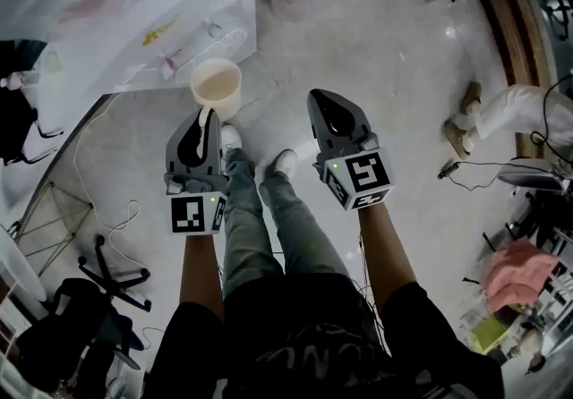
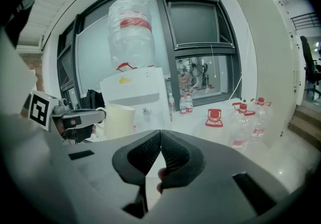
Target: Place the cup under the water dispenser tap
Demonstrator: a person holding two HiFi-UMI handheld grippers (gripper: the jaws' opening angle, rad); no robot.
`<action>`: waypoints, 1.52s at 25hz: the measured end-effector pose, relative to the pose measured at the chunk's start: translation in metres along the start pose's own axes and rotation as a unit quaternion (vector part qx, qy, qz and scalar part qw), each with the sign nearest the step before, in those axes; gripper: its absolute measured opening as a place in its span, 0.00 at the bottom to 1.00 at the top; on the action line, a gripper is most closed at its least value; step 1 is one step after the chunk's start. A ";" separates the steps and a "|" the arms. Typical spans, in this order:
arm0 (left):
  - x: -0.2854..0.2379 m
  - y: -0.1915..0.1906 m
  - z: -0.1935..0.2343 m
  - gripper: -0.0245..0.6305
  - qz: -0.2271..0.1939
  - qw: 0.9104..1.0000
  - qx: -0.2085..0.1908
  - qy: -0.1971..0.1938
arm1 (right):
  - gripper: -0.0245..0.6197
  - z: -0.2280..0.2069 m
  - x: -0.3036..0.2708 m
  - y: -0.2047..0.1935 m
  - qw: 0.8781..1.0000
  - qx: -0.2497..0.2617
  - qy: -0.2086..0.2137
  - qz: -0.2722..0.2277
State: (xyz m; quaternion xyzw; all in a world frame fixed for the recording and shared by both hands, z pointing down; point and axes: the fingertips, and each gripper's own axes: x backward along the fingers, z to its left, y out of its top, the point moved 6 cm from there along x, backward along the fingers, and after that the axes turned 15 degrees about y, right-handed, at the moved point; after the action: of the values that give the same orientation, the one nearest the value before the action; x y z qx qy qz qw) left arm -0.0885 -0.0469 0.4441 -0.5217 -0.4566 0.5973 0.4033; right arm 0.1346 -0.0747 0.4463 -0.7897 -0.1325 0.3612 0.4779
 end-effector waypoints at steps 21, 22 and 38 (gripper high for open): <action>-0.088 -0.109 0.008 0.11 -0.027 1.000 -0.010 -0.013 | 0.06 -0.059 -0.077 -0.100 1.000 -0.001 0.002 0.014; -0.093 -0.114 0.007 0.11 -0.026 0.999 -0.014 -0.016 | 0.06 -0.061 -0.082 -0.106 1.000 -0.001 0.003 0.015; -0.140 -0.146 0.013 0.11 -0.067 0.997 -0.017 -0.037 | 0.06 -0.085 -0.121 -0.162 1.000 -0.006 0.006 0.015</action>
State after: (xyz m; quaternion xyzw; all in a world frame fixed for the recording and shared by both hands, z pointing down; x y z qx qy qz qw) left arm -0.0821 -0.1448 0.6208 -0.4742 -0.5157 0.5796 0.4163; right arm 0.1309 -0.1156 0.6615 -0.7966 -0.1203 0.3627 0.4683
